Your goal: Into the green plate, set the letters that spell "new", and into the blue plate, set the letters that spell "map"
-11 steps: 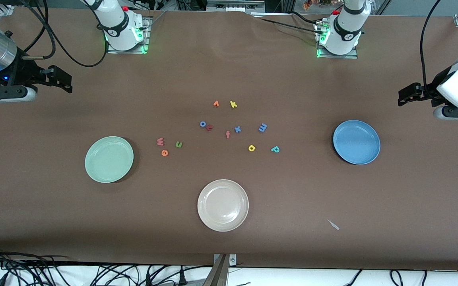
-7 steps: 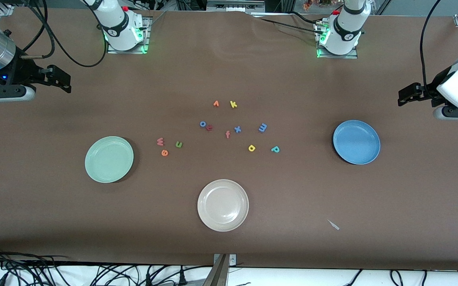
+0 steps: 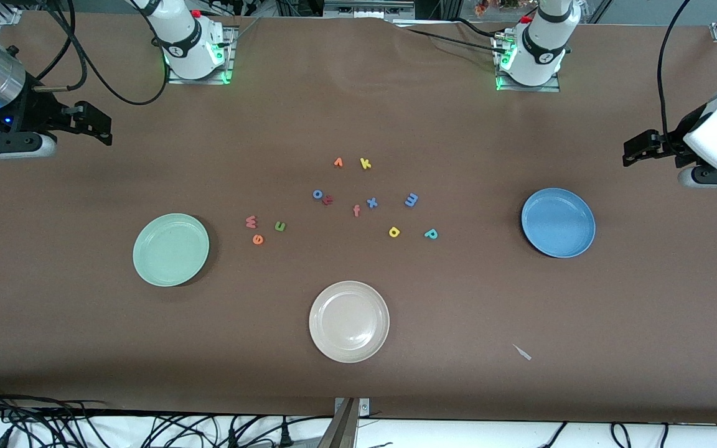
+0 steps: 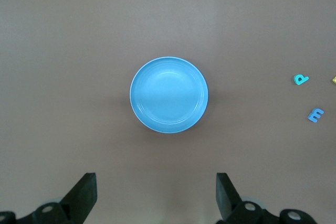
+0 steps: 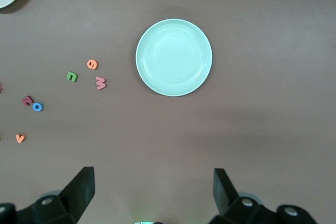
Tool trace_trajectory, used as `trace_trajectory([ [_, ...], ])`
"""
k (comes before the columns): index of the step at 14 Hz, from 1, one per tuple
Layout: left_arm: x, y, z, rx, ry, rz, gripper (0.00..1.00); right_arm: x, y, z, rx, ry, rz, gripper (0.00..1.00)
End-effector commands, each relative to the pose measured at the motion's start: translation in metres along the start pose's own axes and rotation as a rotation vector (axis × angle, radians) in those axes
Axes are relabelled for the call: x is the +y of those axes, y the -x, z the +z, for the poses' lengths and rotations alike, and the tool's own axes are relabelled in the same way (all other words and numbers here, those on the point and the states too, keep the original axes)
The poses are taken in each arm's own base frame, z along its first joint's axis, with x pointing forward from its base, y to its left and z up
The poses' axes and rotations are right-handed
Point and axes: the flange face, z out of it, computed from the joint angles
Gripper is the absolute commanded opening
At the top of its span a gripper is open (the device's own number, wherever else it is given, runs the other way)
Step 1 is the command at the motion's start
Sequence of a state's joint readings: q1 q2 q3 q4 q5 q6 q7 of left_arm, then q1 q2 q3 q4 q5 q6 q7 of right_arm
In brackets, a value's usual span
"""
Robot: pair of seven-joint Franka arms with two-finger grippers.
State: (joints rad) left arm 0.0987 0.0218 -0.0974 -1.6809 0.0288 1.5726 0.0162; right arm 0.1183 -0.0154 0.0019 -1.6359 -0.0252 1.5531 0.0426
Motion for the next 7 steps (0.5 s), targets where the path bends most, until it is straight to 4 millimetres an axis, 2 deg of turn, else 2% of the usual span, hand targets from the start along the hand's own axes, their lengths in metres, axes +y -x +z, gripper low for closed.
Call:
trace_trajectory([
  [1, 0.001, 0.001, -0.002, 0.002, 0.021, 0.020, 1.00, 0.006, -0.001, -0.006, -0.004, 0.010, 0.019, 1.00],
  [7, 0.001, 0.001, -0.001, 0.000, 0.021, 0.020, 1.00, 0.013, -0.001, -0.018, 0.021, 0.009, 0.032, 1.00],
])
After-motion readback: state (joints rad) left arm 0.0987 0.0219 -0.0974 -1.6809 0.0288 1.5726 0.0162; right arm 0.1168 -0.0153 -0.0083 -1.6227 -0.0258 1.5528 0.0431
